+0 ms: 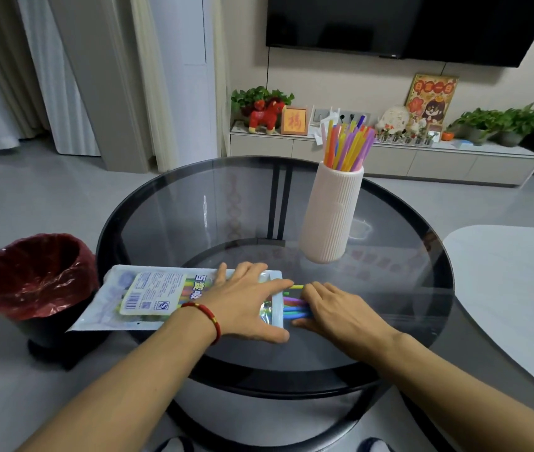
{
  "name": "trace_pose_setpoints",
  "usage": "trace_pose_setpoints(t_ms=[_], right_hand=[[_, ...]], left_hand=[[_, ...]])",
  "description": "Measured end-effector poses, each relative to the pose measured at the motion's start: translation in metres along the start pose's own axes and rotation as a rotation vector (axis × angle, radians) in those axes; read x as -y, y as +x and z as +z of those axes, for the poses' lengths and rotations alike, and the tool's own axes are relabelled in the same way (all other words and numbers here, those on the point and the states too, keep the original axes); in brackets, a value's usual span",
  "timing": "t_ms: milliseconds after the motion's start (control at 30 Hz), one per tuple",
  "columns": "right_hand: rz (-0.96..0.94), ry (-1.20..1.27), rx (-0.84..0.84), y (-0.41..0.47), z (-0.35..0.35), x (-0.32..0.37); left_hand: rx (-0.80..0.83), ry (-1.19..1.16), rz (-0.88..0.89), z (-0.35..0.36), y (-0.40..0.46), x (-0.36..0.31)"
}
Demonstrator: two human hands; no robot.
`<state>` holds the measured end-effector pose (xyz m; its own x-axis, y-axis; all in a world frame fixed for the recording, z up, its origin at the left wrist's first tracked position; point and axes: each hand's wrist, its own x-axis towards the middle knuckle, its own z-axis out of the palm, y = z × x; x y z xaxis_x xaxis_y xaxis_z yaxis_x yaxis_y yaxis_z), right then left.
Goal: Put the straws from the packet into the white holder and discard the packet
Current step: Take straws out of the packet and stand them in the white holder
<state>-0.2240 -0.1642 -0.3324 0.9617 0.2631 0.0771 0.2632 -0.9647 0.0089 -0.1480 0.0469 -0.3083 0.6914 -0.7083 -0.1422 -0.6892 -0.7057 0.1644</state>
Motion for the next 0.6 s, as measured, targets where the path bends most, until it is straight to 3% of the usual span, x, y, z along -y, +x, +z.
trace_pose_setpoints(t_ms=[167, 367, 600], right_hand=[[-0.044, -0.054, 0.04, 0.0, -0.008, -0.004], [0.041, 0.007, 0.115, -0.013, -0.032, -0.025], [0.055, -0.146, 0.111, -0.032, -0.053, -0.034]], left_hand=[[-0.017, -0.013, -0.022, -0.001, 0.0, 0.002], [-0.022, -0.027, -0.021, -0.006, 0.0, 0.006], [-0.229, 0.099, 0.126, -0.001, 0.012, -0.021]])
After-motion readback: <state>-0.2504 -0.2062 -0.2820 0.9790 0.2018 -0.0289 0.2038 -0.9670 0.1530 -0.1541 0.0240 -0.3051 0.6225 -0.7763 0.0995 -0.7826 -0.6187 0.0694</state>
